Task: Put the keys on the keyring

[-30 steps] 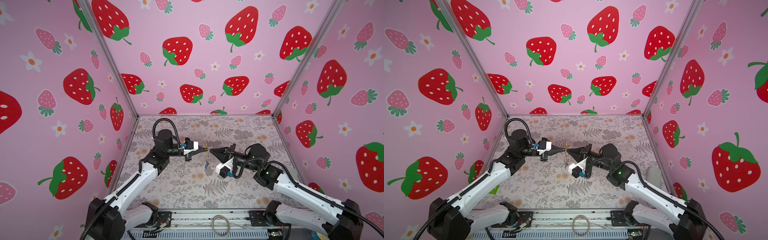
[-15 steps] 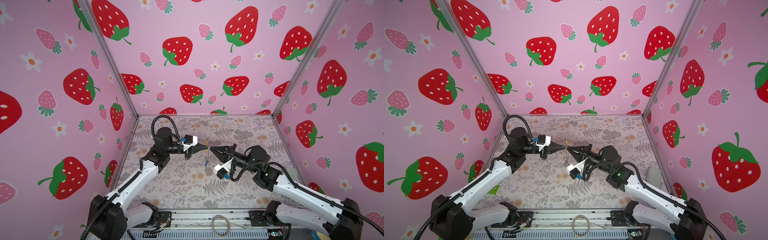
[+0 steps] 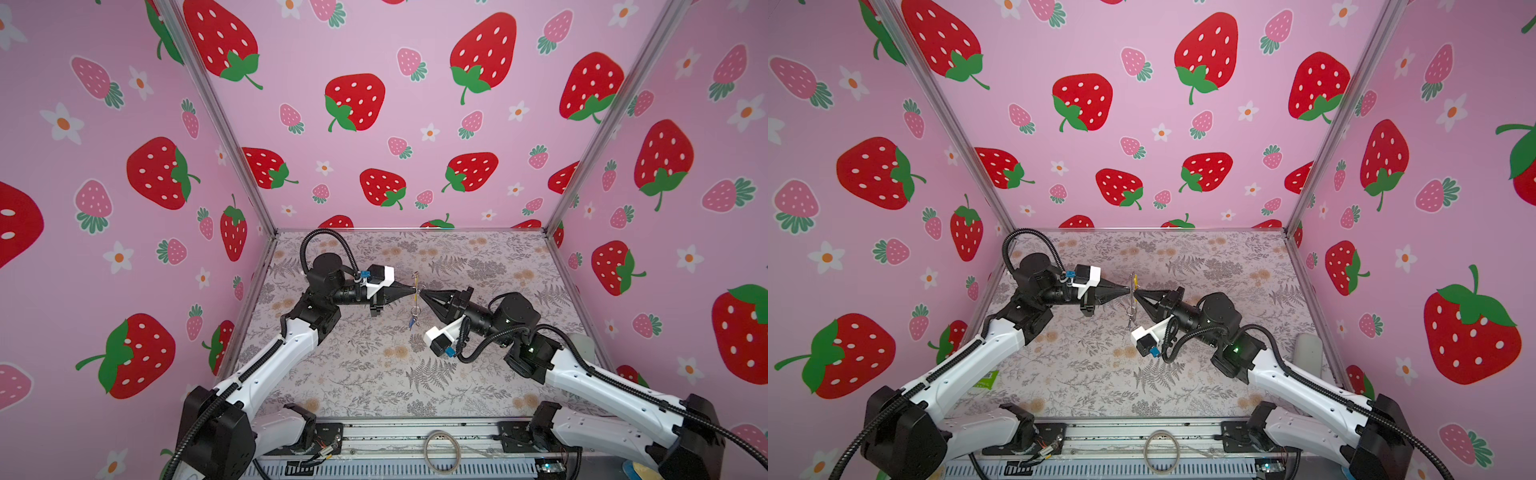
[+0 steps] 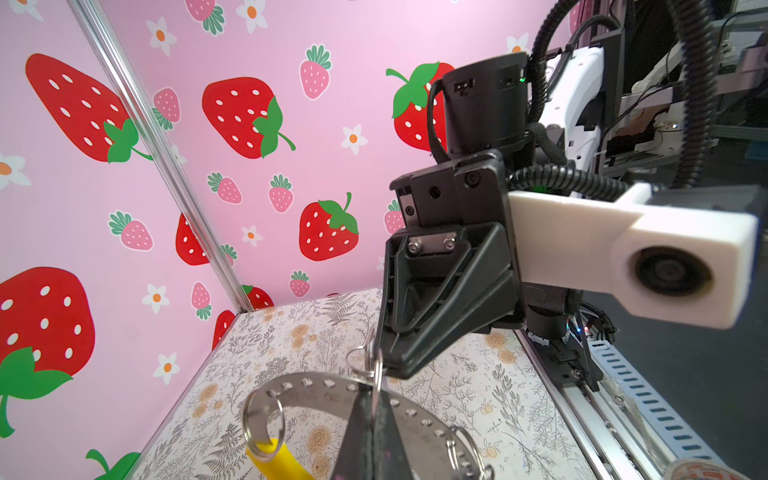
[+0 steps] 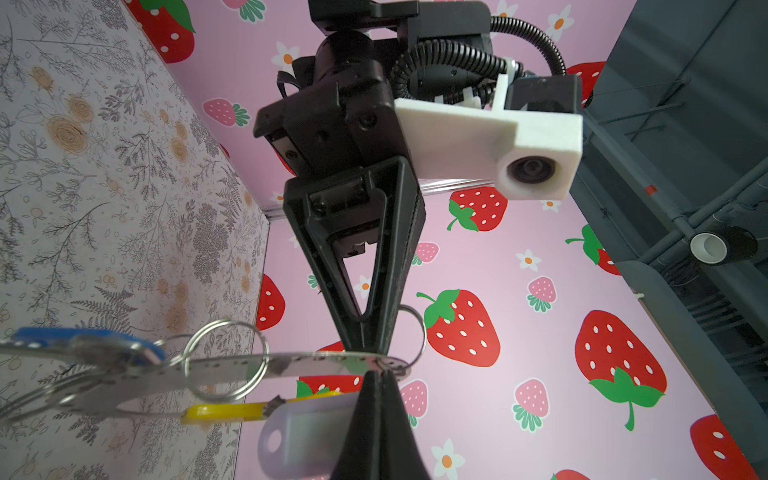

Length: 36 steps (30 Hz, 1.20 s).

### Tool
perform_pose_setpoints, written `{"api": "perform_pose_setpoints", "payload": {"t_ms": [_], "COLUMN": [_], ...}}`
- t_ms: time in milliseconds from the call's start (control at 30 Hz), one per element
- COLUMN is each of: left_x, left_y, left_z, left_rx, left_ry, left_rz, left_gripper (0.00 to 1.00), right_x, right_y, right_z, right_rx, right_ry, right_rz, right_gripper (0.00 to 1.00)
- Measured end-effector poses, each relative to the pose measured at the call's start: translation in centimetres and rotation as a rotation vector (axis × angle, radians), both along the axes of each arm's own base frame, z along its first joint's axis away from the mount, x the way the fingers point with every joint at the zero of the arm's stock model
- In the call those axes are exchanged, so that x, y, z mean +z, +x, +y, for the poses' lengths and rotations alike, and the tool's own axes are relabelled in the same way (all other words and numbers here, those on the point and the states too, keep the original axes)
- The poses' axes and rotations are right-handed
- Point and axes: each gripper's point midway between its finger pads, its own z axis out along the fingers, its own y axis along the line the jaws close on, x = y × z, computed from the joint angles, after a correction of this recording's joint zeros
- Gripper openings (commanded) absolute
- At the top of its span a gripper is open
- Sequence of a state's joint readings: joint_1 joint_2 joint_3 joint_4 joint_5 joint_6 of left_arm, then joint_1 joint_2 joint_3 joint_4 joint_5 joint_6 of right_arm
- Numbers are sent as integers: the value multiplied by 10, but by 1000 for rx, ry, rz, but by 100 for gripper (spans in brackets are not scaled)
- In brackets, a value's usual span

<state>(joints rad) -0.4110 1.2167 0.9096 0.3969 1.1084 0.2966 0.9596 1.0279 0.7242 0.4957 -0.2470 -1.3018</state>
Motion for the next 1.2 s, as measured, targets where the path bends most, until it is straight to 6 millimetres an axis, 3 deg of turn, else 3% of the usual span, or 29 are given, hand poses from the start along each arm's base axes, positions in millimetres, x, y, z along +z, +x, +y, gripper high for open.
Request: {"api": "perform_pose_setpoints", "payload": {"t_ms": [633, 867, 1200], "left_x": [10, 9, 31], "left_y": [-5, -4, -3], "left_z": [1, -1, -1], "left_rx": [-36, -56, -55], "left_ry": [-28, -21, -38], "left_rz": [-57, -39, -84], "left_gripper": [0, 0, 0], "right_x": [11, 6, -9], "right_y": [-7, -5, -6], "right_z": [3, 2, -1], "right_rx": [62, 65, 97], "right_ry": [47, 49, 22], "right_rz": [131, 200, 320], "right_gripper": [1, 12, 25]}}
